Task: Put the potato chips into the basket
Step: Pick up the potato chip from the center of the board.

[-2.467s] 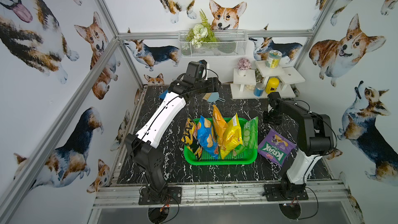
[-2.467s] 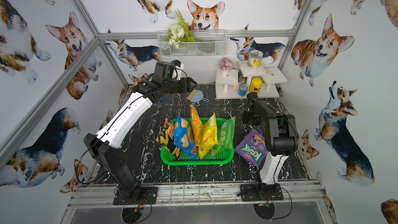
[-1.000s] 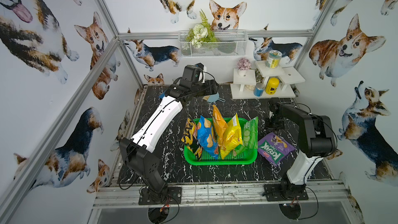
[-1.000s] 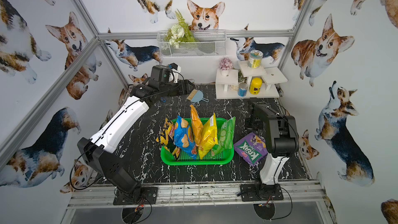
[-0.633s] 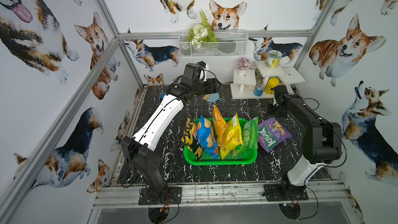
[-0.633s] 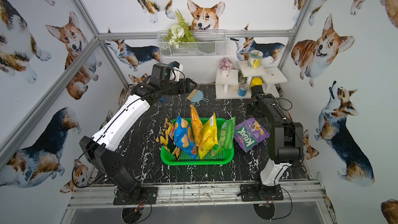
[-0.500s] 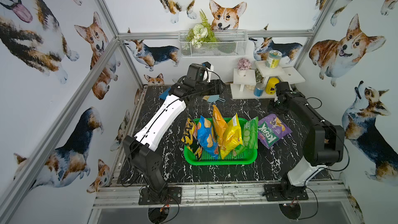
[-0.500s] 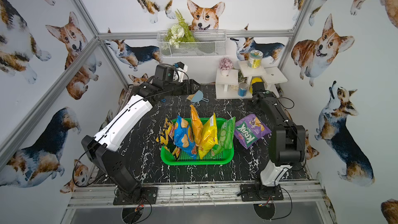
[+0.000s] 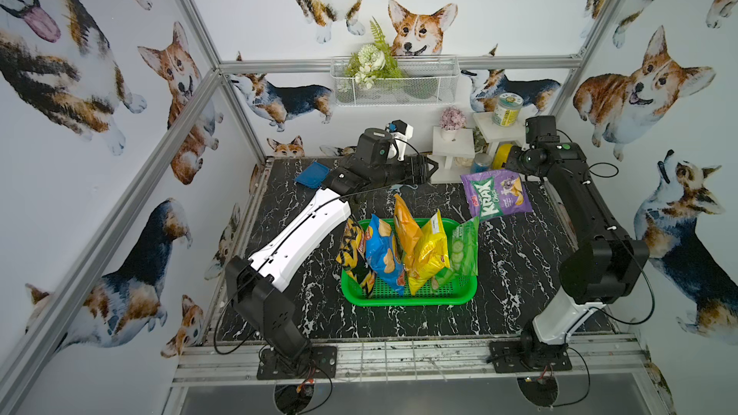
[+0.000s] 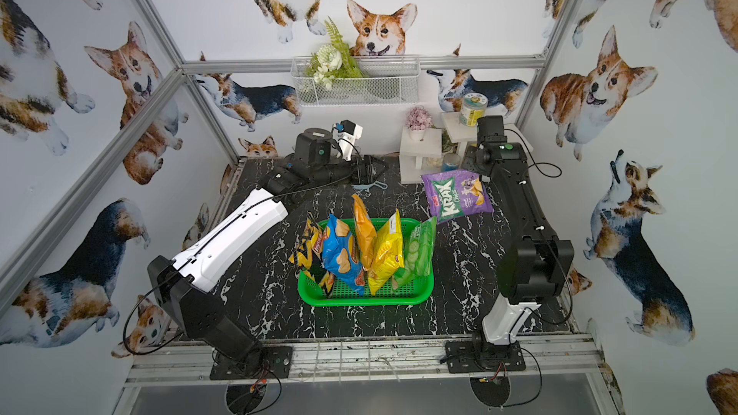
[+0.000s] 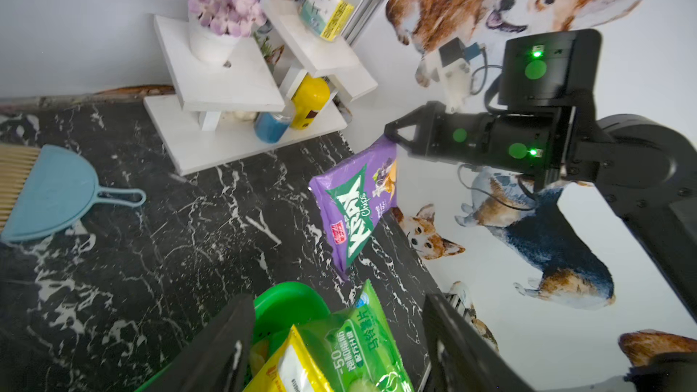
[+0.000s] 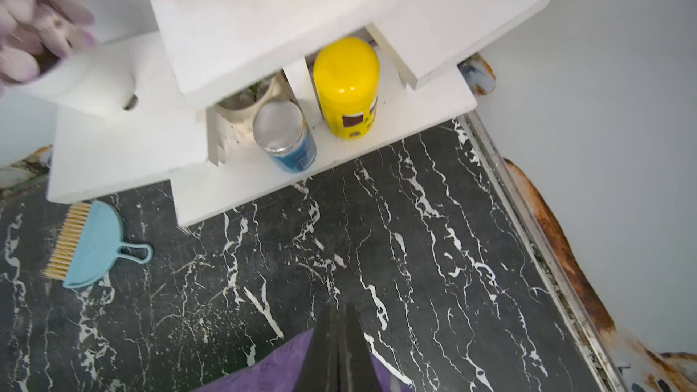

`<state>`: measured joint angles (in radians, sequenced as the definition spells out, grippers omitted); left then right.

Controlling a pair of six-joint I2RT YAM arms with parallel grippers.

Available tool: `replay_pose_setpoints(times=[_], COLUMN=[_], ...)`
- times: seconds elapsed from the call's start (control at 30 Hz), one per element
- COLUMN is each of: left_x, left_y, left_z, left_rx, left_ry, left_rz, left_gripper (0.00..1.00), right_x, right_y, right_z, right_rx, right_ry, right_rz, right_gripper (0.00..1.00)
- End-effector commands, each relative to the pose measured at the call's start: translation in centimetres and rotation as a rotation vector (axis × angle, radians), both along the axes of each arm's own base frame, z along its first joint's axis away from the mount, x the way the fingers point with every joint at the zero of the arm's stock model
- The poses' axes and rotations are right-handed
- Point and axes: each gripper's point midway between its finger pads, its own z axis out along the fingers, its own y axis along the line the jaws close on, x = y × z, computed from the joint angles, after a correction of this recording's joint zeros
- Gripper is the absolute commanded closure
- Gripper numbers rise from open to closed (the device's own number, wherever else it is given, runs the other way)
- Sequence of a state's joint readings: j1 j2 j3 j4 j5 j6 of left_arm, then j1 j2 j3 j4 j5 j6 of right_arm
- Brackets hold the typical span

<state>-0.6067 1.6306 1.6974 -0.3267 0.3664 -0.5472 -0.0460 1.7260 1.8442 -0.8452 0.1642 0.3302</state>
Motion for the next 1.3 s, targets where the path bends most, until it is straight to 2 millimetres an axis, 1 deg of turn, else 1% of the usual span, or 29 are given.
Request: replay_pose_setpoints(times=[0.0,0.1,0.17,0.3,0.4,0.63,0.77,0.9,1.03,1.1,1.13,1.27], left_x=[0.3,0.2,0.1,0.2,0.0,0.0,0.1,0.3,0.3,0.2,0.5,0.6], left_y=[-0.4,-0.5,-0.6,-0.5,-0.8,-2.1,-2.8,-3.4,-4.2,-4.5,-5.0,-5.2], left_z=[2.1,2.2,2.0,1.1,0.7,-1.4,-2.6,-3.3,-3.5,-3.0,-4.1,-5.0], left_rx=[-0.048,-0.036,-0.014,0.020,0.011,0.018,0.041,0.052,0.043,0.039,0.054,0.078], left_ry=[-0.104,-0.156,-0.195,-0.276,-0.301,-0.294,-0.293,-0.292,-0.290,-0.300,-0.286,-0.278], left_rz=[0.005,0.007,0.009,0.031,0.027,0.026,0.023,0.020,0.008,0.004,0.001,0.018], left_gripper=[0.24,0.24,0.24,0.23,0.22,0.21,0.20,0.18,0.18,0.17,0.17,0.16], right_x=[0.7,1.9,2.6,3.2,3.2,3.4,3.4,3.3,3.1,3.1,3.1,3.3], right_y=[0.2,1.5,2.8,5.8,8.1,12.0,13.5,14.4,15.0,15.1,15.2,15.7], right_z=[2.4,4.8,5.7,6.0,6.4,8.0,9.1,10.2,10.8,11.0,11.1,11.9], right_rx=[0.033,0.122,0.201,0.359,0.443,0.614,0.689,0.747,0.777,0.788,0.795,0.838], right_ry=[-0.031,-0.079,-0.092,-0.087,-0.094,-0.121,-0.138,-0.154,-0.157,-0.162,-0.163,-0.176], right_rz=[-0.014,0.013,0.044,0.099,0.136,0.192,0.217,0.234,0.247,0.250,0.252,0.263], right_gripper=[1.00,1.00,1.00,1.00,1.00,1.00,1.00,1.00,1.00,1.00,1.00,1.00])
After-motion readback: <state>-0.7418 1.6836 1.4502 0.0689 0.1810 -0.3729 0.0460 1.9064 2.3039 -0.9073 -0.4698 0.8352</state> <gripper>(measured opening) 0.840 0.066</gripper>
